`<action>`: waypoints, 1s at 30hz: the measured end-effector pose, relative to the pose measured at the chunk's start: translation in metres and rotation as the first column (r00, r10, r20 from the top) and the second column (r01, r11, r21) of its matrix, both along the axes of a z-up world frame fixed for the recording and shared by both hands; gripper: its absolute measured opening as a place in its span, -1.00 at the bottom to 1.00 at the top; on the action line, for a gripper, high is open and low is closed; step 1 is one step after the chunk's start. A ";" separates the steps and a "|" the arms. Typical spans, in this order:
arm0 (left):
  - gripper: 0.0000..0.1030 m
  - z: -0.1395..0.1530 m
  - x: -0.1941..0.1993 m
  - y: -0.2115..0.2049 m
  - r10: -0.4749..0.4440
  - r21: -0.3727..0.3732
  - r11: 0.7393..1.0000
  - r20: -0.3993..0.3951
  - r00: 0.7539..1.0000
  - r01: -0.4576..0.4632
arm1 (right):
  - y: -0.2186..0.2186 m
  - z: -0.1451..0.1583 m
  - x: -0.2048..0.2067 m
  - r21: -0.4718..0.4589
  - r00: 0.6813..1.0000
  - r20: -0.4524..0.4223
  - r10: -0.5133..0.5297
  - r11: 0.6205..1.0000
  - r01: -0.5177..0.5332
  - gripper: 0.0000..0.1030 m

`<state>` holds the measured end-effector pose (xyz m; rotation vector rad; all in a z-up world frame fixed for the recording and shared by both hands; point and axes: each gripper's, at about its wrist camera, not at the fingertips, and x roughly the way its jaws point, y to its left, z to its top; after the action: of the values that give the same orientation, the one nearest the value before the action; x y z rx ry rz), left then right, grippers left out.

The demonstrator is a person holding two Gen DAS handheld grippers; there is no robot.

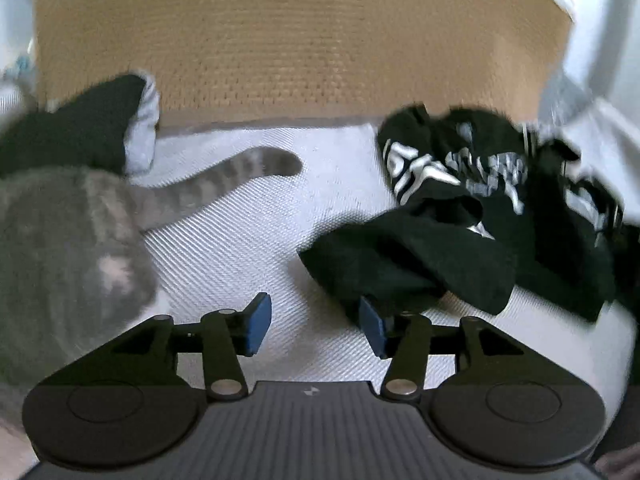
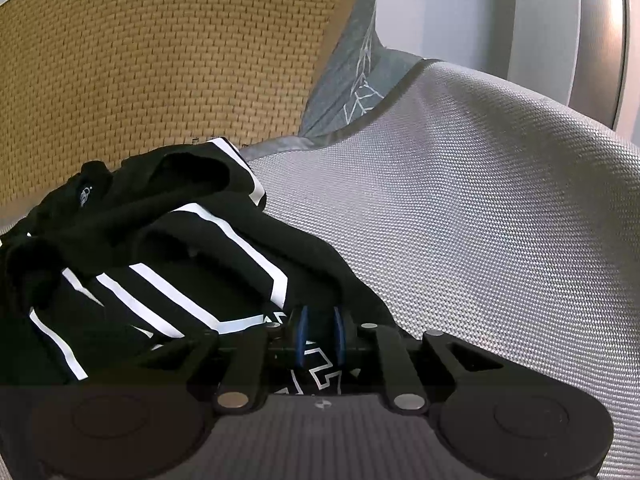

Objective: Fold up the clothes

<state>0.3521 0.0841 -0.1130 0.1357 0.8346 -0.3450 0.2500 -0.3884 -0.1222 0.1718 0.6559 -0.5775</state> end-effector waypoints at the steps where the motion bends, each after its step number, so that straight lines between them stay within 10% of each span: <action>1: 0.03 0.001 -0.002 0.002 0.001 0.009 1.000 0.003 1.000 -0.001 | 0.000 0.000 0.000 -0.003 1.000 -0.001 0.003 1.000 -0.003 -0.67; 11: 0.03 0.014 -0.010 -0.015 0.022 0.044 0.999 0.085 0.996 -0.026 | 0.004 0.001 0.001 -0.014 1.000 -0.007 0.005 1.000 -0.005 -0.67; 23: 0.05 -0.020 -0.029 -0.175 -0.214 -0.011 0.976 0.152 0.965 0.218 | 0.005 0.008 -0.003 0.015 0.999 0.038 0.037 0.999 -0.038 -0.67; 27: 0.04 -0.047 -0.035 -0.218 -0.223 0.085 0.974 0.166 0.961 0.211 | 0.010 0.010 -0.003 0.011 0.997 0.049 0.064 0.998 -0.065 -0.67; 30: 0.04 -0.056 -0.036 -0.227 -0.190 0.025 0.982 0.196 0.962 0.189 | 0.017 0.012 -0.001 -0.019 0.995 0.044 0.094 0.996 -0.093 -0.56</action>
<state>0.3162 -0.1431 -0.1686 0.2523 0.6267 -0.5007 0.2486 -0.3716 -0.1103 0.1373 0.6122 -0.4878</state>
